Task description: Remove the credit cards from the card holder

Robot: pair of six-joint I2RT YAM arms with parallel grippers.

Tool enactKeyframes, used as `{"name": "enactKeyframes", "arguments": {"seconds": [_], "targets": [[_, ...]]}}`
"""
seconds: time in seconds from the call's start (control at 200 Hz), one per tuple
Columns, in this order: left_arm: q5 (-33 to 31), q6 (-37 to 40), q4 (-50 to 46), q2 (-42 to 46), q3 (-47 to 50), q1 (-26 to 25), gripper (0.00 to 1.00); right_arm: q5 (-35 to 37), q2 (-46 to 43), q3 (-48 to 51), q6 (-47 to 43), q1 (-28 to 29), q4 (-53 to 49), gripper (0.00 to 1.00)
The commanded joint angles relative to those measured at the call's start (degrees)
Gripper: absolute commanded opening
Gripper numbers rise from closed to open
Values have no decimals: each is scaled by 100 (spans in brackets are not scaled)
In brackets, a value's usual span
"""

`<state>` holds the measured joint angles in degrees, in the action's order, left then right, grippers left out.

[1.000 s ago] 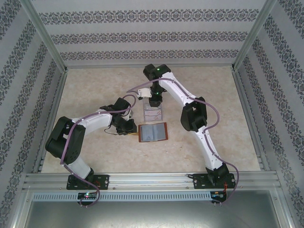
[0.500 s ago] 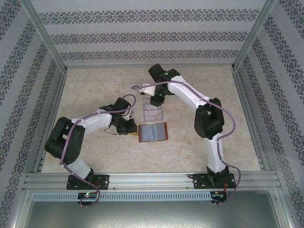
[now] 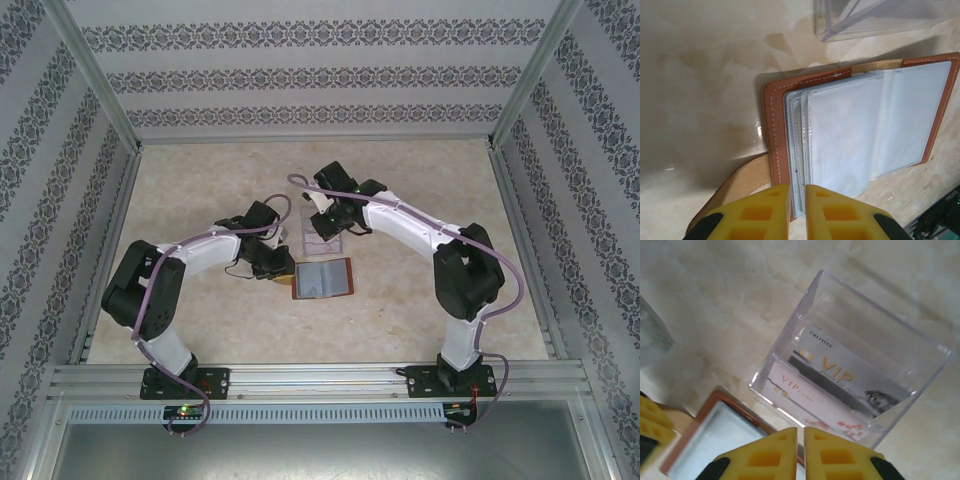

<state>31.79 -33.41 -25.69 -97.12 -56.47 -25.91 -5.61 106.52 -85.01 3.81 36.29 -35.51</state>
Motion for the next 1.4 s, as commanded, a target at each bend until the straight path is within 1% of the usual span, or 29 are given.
{"name": "enactKeyframes", "arguments": {"seconds": [0.0, 0.14, 0.22, 0.33, 0.475, 0.545, 0.625, 0.734, 1.214, 1.394], "targets": [[135, 45, 122, -120, -172, -102, 15, -133, -316, 345, 1448, 80, 339, 10], [132, 54, 109, -234, -226, -172, 14, -353, -452, 642, 2474, 122, 347, 10], [133, 54, 117, -295, -241, -193, 14, -811, -496, 830, 2887, 123, 453, 8], [110, 83, 127, -362, -248, -214, 13, -1213, -595, 1139, 3283, 142, 708, 7], [93, 102, 168, -435, -208, -222, 12, -1438, -647, 1433, 3413, 215, 868, 10], [100, 104, 187, -483, -189, -222, 10, -1450, -649, 1536, 3502, 244, 914, 10], [113, 105, 213, -505, -176, -222, 9, -1457, -658, 1616, 3561, 277, 947, 14], [111, 124, 218, -527, -152, -221, 9, -1460, -646, 1705, 3669, 316, 996, 15], [144, 72, 395, -500, 79, -226, 9, -1417, -233, 1681, 3767, 478, 888, 22], [150, 54, 425, -502, 97, -226, 9, -1450, -71, 1630, 3759, 501, 863, 23]]}}
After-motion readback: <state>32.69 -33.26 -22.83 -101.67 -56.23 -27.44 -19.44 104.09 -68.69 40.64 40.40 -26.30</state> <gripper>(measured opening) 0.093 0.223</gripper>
